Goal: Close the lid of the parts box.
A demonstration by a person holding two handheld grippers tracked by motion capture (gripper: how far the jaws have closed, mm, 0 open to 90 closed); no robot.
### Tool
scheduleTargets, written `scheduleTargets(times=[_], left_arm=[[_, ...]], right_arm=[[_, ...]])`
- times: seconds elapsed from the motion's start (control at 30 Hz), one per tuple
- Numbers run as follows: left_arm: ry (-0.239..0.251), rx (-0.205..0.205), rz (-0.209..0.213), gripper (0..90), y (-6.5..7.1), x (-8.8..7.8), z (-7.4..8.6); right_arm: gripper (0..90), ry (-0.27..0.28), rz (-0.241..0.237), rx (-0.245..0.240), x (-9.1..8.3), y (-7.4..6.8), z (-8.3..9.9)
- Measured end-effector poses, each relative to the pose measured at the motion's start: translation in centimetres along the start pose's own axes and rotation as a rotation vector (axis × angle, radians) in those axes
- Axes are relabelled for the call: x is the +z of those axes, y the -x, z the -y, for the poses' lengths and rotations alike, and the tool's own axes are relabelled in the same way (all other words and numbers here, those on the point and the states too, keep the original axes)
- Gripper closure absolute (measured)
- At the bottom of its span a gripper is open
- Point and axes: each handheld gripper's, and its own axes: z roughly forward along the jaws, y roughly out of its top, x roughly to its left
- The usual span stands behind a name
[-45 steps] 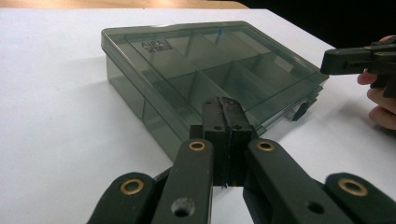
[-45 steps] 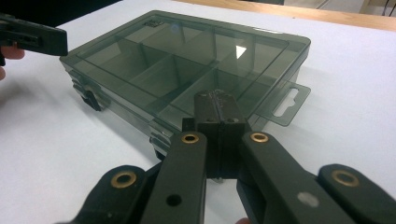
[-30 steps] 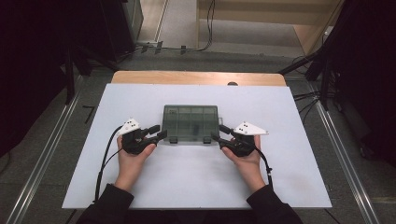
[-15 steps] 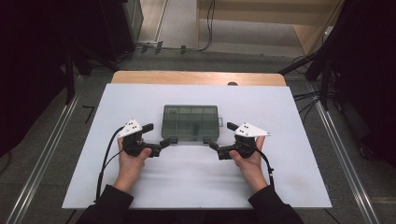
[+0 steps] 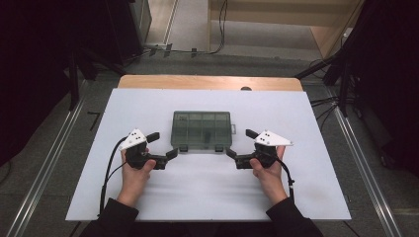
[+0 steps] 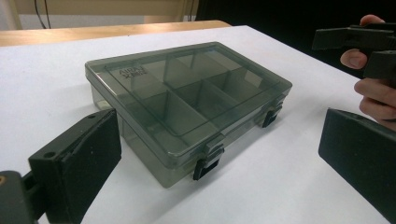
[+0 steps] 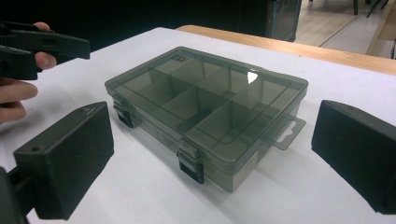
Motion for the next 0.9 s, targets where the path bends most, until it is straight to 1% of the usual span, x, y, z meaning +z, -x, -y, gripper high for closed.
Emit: scheduleTargets(times=[0.13, 0.33, 0.37, 0.4, 0.67, 0.9], left_arm=[[0.009, -0.003, -0.001, 0.0, -0.1, -0.6, 0.1], [0.012, 0.004, -0.015, 0.0, -0.2, -1.6, 0.3], [0.017, 0.002, -0.017, 0.0, -0.3, -1.8, 0.4], [0.019, -0.001, -0.02, 0.0, -0.3, -2.0, 0.4], [0.034, 0.001, -0.035, 0.0, -0.4, -3.5, 0.6], [0.046, 0.005, -0.052, 0.0, -0.5, -4.7, 0.8]], right_arm=[[0.0, 0.002, 0.006, -0.003, -0.5, 0.2, 0.1], [0.0, 0.005, 0.021, 0.005, -1.4, 0.7, 0.4], [0.0, 0.006, 0.023, -0.001, -1.5, 0.8, 0.4], [0.0, 0.004, 0.025, 0.004, -1.7, 0.8, 0.5], [0.0, 0.011, 0.041, -0.002, -2.8, 1.2, 0.8], [0.0, 0.009, 0.062, 0.004, -3.8, 1.7, 1.1]])
